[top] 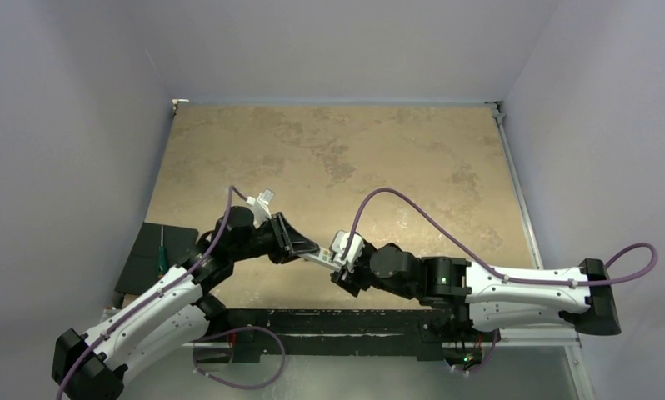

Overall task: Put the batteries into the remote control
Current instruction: Adjust the remote control.

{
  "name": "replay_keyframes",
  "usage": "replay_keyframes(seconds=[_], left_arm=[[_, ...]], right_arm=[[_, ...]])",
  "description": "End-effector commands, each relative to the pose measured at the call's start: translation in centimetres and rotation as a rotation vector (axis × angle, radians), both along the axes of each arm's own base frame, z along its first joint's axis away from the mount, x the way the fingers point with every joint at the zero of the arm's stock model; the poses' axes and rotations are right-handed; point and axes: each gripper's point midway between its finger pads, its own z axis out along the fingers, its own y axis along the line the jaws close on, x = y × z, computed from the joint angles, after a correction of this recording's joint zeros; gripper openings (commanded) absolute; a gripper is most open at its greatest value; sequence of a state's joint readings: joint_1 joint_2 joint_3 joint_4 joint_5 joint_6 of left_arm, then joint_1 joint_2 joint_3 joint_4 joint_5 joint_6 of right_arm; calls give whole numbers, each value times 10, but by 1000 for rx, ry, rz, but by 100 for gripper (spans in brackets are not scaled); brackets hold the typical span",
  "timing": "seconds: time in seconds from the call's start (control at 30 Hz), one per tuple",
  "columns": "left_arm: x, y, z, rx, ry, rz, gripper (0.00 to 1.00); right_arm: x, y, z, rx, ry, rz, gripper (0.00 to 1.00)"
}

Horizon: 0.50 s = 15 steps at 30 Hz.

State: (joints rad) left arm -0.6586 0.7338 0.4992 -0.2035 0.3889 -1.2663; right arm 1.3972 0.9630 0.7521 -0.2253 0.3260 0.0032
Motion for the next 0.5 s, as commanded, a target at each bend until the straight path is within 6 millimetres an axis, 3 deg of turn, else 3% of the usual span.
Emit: replay_keyframes(seconds=[0.0,0.47], left_arm=[[12,-3,17,-44,44,49,0],[18,0,16,-70,114,80,0]], right_arm=[[12,3,23,8,-113,-34,64],[14,10,13,-124,-318,-85,64]])
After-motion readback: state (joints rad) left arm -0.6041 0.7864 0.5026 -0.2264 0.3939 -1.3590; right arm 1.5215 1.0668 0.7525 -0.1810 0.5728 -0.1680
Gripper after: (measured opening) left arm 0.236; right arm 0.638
